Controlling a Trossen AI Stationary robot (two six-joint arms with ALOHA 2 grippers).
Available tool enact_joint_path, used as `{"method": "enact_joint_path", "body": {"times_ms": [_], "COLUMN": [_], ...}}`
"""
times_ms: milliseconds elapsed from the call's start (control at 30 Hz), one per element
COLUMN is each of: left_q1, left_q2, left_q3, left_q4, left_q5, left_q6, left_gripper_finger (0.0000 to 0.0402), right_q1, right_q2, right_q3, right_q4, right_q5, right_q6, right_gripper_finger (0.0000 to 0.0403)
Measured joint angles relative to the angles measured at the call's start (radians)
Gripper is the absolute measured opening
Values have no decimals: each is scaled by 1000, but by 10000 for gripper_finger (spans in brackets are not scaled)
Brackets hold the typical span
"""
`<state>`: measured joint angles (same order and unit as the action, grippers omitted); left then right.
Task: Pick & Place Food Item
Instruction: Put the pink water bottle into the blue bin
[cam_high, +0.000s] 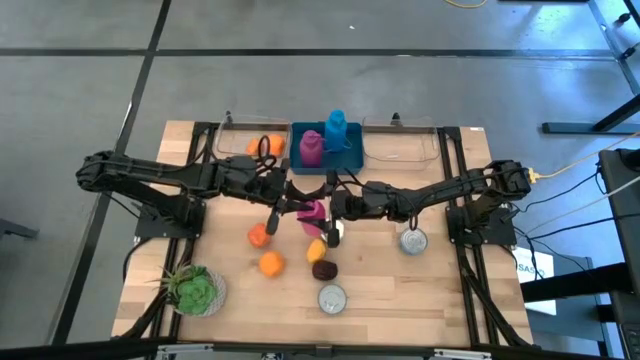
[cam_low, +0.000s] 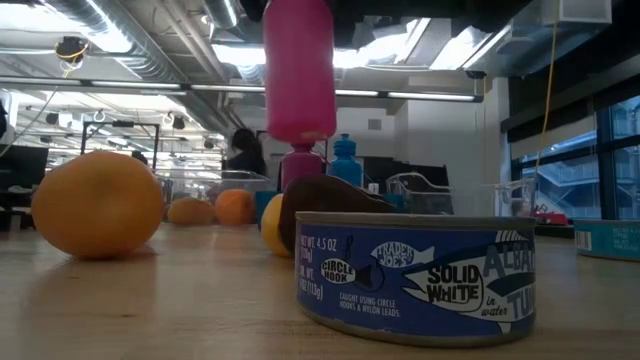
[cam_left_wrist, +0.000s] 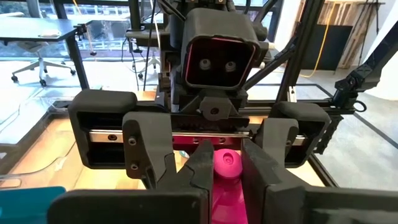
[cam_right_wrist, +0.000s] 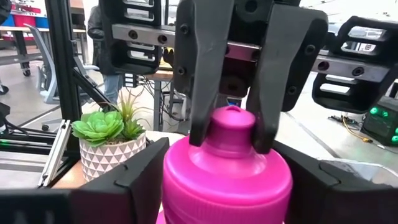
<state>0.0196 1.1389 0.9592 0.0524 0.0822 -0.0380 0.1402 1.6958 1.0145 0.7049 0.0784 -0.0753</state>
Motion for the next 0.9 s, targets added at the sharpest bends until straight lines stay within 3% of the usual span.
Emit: {"method": "enact_joint_path", "body": {"times_ms": [900], "left_q1": [0], "left_q2": [1], "left_q3": [0], "left_q4": [-34], "left_q5": [-35], "left_q6": [16], "left_gripper_finger": [37], "right_q1": [-2], "right_q2": [0], "right_q3": [0], "right_q4": [-33], "right_q5": [22], "right_q6": [11], "right_gripper_finger": [212]}}
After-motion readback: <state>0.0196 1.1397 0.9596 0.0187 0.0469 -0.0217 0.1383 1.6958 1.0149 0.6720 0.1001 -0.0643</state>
